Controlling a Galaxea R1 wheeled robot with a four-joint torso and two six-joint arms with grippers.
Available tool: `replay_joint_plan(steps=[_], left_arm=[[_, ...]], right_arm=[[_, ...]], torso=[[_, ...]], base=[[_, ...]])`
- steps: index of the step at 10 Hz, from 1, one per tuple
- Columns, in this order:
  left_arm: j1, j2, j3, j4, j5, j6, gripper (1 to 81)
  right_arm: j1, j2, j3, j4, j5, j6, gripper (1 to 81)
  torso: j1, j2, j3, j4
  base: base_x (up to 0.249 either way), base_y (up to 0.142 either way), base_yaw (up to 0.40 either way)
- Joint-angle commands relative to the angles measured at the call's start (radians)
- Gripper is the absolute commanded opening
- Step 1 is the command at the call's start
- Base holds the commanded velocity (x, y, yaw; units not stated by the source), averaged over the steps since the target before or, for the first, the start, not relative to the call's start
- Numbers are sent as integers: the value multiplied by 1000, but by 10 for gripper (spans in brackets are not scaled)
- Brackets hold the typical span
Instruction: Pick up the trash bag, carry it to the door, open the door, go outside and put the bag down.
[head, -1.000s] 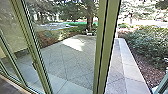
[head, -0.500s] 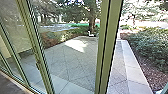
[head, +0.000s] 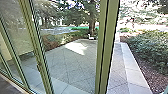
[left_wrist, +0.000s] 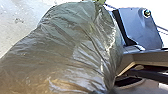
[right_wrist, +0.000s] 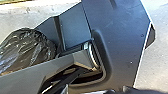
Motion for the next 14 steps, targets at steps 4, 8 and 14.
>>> replay_joint_plan(steps=[4, 8, 14], left_arm=[[-49, 12, -32, 8, 64, 20, 10], [-49, 13, -32, 10, 75, 35, 10], [-49, 12, -32, 44, 90, 35, 10]], right_arm=[[19, 92, -94, -27, -44, -5, 811], [6, 94, -90, -42, 0, -10, 811], [5, 92, -92, -42, 0, -10, 811]], torso=[[0, 0, 0, 0], [0, 0, 0, 0], [0, 0, 0, 0]], base=[[0, 0, 0], [0, 0, 0], [0, 0, 0]])
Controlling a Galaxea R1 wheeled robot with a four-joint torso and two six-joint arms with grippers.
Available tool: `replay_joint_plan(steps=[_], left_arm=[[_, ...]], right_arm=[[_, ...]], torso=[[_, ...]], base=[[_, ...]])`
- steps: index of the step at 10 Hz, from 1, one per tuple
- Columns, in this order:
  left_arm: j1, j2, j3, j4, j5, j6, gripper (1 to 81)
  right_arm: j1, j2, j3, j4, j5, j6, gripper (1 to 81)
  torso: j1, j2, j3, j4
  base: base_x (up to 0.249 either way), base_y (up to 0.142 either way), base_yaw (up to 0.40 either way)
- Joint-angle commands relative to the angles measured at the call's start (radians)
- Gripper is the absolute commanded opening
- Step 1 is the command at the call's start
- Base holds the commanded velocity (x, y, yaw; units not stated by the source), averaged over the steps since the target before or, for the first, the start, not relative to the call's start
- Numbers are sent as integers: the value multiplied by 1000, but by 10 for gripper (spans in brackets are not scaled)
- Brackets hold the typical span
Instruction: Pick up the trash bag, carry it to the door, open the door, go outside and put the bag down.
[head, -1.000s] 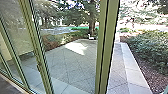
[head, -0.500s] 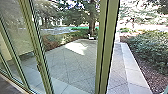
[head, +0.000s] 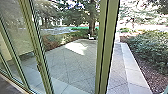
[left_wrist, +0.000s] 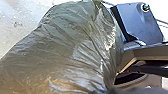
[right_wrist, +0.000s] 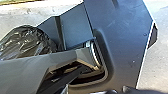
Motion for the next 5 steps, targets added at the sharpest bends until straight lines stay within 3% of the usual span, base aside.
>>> replay_joint_plan(steps=[1, 5], left_arm=[[-49, -3, -3, 10, 77, 2, 10], [-49, -3, -2, 10, 77, 1, 10]], right_arm=[[38, 12, 13, -15, -54, -9, 811], [39, 14, 13, -14, -54, -9, 811]], torso=[[0, 0, 0, 0], [0, 0, 0, 0]], base=[[0, 0, 0], [0, 0, -84]])
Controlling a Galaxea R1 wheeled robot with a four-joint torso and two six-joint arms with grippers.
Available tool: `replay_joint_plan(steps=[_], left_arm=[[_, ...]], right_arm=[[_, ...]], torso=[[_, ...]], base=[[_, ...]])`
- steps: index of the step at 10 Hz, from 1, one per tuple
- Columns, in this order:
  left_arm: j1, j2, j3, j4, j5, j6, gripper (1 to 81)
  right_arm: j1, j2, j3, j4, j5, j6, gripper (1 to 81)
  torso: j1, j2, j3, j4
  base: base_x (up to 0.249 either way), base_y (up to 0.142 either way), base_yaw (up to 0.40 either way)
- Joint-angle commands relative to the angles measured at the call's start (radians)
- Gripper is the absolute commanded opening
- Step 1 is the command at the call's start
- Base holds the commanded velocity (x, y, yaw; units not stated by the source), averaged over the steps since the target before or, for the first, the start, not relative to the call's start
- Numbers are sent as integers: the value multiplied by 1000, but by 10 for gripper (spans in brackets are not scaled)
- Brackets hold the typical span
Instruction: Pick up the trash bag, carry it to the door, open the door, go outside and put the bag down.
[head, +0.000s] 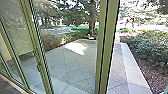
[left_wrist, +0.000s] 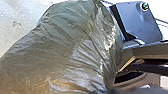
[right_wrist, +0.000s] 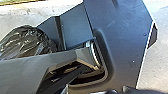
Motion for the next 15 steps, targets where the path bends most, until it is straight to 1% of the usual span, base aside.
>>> replay_joint_plan(steps=[1, 15], left_arm=[[-49, -3, -4, 10, 66, 1, 10], [-49, 2, -4, 10, 69, 1, 10]], right_arm=[[41, 15, 12, -13, -56, -9, 811], [40, 25, 7, -16, -56, -8, 811]], torso=[[0, 0, 0, 0], [0, 0, 0, 0]], base=[[0, 0, -132], [0, 0, -172]])
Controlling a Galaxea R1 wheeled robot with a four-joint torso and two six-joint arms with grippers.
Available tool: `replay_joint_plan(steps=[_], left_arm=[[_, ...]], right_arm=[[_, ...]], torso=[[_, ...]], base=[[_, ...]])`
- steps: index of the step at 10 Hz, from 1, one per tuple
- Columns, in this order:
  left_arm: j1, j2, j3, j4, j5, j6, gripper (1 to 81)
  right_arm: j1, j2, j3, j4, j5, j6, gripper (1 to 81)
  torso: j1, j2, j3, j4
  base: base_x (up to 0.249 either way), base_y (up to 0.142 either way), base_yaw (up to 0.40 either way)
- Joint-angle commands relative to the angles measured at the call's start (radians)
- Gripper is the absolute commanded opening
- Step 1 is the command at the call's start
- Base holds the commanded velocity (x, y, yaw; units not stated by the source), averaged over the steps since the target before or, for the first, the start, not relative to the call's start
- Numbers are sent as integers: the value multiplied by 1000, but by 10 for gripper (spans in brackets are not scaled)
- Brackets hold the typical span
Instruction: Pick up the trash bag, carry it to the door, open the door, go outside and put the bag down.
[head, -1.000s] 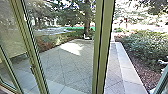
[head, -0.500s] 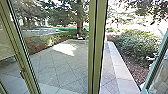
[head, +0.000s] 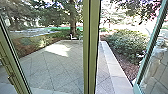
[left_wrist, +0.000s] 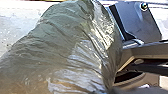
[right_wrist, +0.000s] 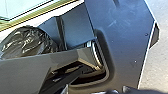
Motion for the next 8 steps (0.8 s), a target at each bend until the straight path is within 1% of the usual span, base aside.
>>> replay_joint_plan(steps=[1, 5, 7, 8], left_arm=[[-48, -2, -2, 6, 64, 1, 10], [-50, -2, -2, 5, 64, 1, 10], [-48, -2, -2, -1, 64, 1, 10], [-50, -3, -2, -3, 64, 1, 10]], right_arm=[[38, 17, 12, -15, -57, -8, 811], [40, 17, 12, -15, -57, -8, 811], [40, 17, 12, -15, -57, -8, 811], [40, 17, 12, -15, -57, -8, 811]], torso=[[0, 0, 0, 0], [0, 0, 0, 0], [0, 0, 0, 0], [0, 0, 0, 0]], base=[[0, 0, -189], [0, 0, -166], [0, 0, -116], [0, 0, 0]])
